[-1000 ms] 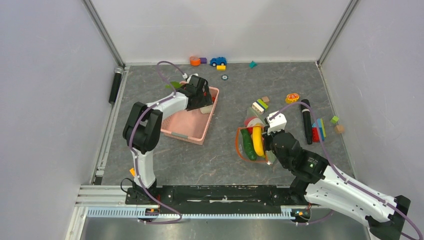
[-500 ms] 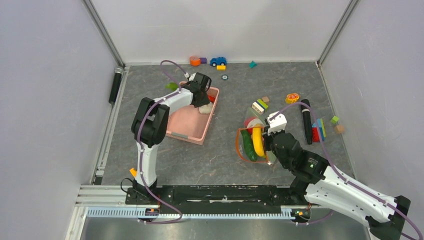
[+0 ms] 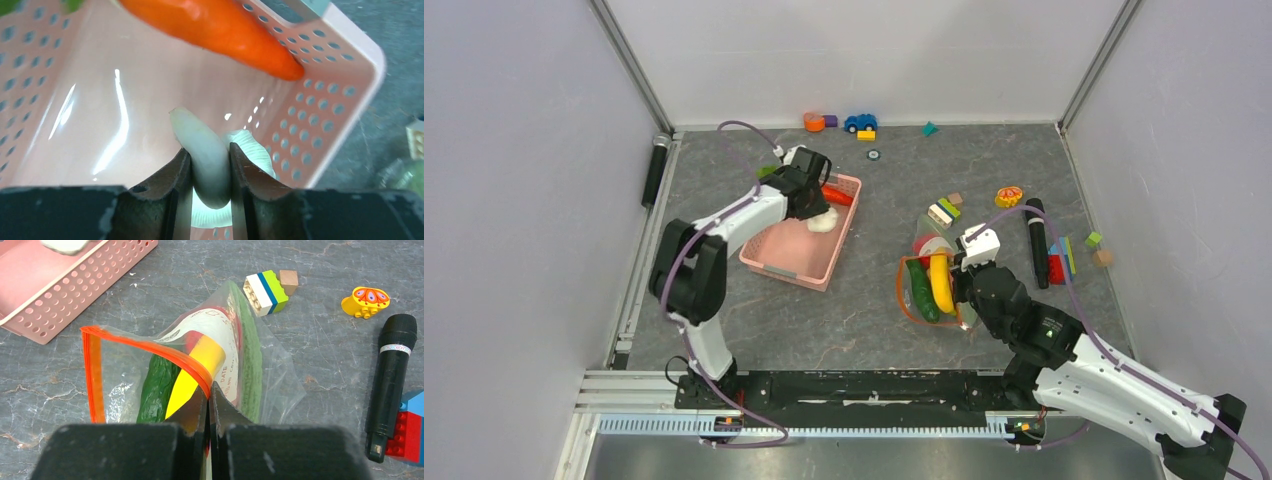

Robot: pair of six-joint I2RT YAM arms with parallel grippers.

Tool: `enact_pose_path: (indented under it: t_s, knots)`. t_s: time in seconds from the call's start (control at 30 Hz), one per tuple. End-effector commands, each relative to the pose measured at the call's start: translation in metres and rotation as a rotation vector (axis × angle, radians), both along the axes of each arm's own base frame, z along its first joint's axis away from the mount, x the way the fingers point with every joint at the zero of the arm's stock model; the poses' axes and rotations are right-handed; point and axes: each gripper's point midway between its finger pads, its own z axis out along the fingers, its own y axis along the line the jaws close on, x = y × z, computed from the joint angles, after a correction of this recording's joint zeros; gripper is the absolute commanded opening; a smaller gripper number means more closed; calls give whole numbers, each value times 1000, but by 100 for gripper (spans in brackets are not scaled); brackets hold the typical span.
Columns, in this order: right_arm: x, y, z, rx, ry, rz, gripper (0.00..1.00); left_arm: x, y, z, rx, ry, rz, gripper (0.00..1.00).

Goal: Place the food in the zip-top bag and seal the zipper
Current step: Pick up the fake vegetable from the bin, then place the fake vegetable in the zipper food storage bag.

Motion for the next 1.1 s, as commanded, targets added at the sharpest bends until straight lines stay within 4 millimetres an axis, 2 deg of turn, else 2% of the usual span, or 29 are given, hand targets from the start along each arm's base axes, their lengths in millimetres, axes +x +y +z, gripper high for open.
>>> enact_pose_path:
  t_s: [0.0,0.23,0.4,0.47,0.57,0.67,0.77,0.9,1.07]
  knots:
    - [4,1,15,51,-46,-17,1,-21,16,54,-51,-112,21,25]
    - [5,1,15,49,-46,-18,1,-74,40,82,-95,-201,-3,25]
    - [5,1,15,48,-45,-22,1,-106,34,102,-186,-258,-109,26]
    - [5,1,15,49,-44,-20,1,-117,24,105,-228,-276,-195,28]
    - [5,1,15,46,-45,-21,1,-136,-3,117,-344,-295,-375,28]
    - [5,1,15,48,-45,-19,1,-159,-32,135,-486,-328,-560,30]
    - [5,1,15,47,-45,-20,1,-177,-51,152,-582,-368,-704,31]
    - [5,2,16,51,-46,-16,1,-195,-68,161,-602,-392,-795,27]
    - [4,2,15,51,-44,-11,1,-229,-99,172,-612,-437,-968,28]
